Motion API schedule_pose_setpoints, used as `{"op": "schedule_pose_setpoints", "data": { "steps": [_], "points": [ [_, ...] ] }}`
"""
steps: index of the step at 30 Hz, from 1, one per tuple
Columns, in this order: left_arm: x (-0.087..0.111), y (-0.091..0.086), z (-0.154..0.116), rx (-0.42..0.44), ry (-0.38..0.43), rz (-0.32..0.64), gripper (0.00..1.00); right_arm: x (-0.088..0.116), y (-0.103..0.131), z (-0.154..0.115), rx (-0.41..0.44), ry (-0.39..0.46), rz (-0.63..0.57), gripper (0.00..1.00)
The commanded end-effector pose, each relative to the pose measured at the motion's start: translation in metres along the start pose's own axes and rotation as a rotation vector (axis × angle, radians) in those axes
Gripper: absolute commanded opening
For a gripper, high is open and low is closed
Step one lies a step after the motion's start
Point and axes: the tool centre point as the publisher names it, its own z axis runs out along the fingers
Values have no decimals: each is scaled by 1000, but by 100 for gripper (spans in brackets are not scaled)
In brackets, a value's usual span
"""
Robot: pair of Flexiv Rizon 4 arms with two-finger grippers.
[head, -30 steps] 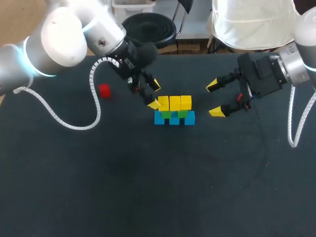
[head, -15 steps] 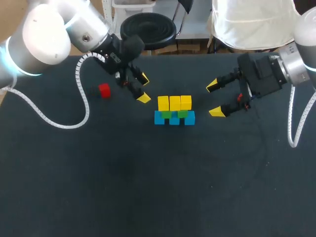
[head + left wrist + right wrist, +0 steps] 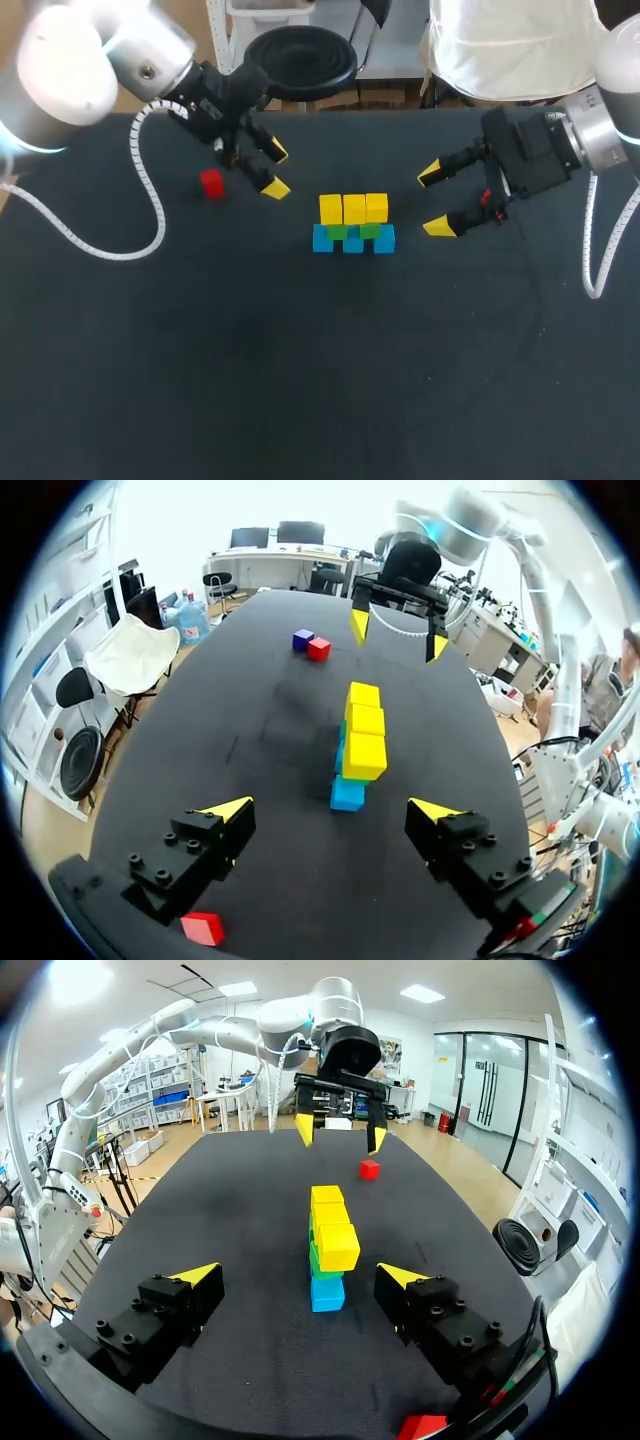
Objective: Place the blue cubes, place green cubes on the blue cubes, place the yellow cubes on the green cubes, then place the red cubes on the yellow cubes, and place purple cube on the red cubes.
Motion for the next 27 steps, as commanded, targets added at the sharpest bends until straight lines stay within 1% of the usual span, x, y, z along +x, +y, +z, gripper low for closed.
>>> {"op": "schedule_pose_setpoints", "data": {
  "steps": [1, 6, 11, 25, 27],
  "points": [
    [1, -4, -5, -1, -4, 9, 100, 0, 0, 0, 0, -2, -1, 100],
    [4, -7, -12, -3, -3, 9, 100, 0, 0, 0, 0, -2, -1, 100],
    [9, -8, -17, -17, -11, -19, 100, 0, 0, 0, 0, -2, -1, 100],
    [9, -8, -17, -17, -11, -19, 100, 0, 0, 0, 0, -2, -1, 100],
    [9, -8, -17, -17, -11, -19, 100, 2, -1, -4, 2, -2, -2, 100]
  ]
}}
